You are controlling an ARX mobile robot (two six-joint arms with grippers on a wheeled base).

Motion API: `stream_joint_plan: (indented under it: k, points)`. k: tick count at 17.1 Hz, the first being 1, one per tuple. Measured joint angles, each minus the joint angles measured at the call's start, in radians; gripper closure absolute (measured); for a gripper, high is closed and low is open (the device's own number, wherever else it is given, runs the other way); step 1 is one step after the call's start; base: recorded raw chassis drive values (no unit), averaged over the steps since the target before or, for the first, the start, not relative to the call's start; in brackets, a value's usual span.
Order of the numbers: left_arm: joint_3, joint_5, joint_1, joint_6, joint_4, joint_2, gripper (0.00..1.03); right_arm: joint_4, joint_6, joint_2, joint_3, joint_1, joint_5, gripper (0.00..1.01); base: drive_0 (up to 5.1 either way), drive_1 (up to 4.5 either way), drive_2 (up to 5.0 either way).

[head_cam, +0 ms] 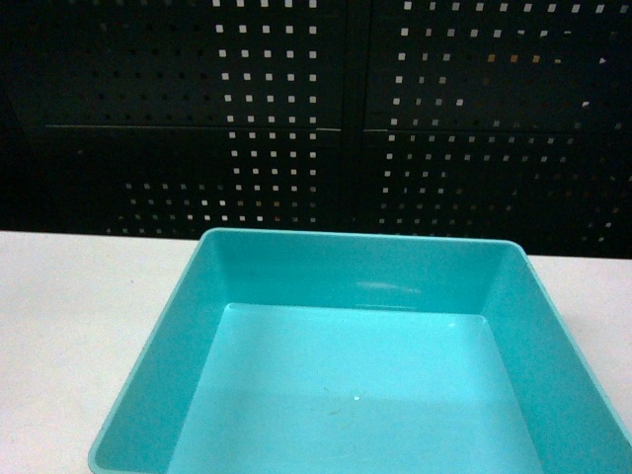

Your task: Stack blue boxes stably on right

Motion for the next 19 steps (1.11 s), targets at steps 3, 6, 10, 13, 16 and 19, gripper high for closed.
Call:
stream_joint_plan:
  k: [3,6,10,13,16,19]
  points:
    - [0.0,0.0,0.0,0.0,0.0,0.0,0.05,0.0,0.0,0.0,0.0,0.0,0.0,0.03,0.0,0.0,0.0]
    - [0.0,0.0,0.0,0.0,0.0,0.0,0.05,0.0,0.0,0.0,0.0,0.0,0.0,0.03,0.0,0.0,0.0]
    - [0.0,0.0,0.0,0.0,0.0,0.0,0.05,0.0,0.0,0.0,0.0,0.0,0.0,0.03,0.0,0.0,0.0]
    - [0.0,0.0,0.0,0.0,0.0,0.0,0.05,0.0,0.0,0.0,0.0,0.0,0.0,0.03,0.0,0.0,0.0]
    - [-0.001,0.065,0.067,-0.003,0.144,0.077,0.05,0.193,-0.003,0.131,0.0,0.037,0.021,0.03,0.0,0.0,0.0]
    - [0.001,0.147,0.117,0.0,0.314,0.299,0.05,0.328,-0.013,0.389,0.002,0.06,0.039,0.03,0.0,0.0,0.0]
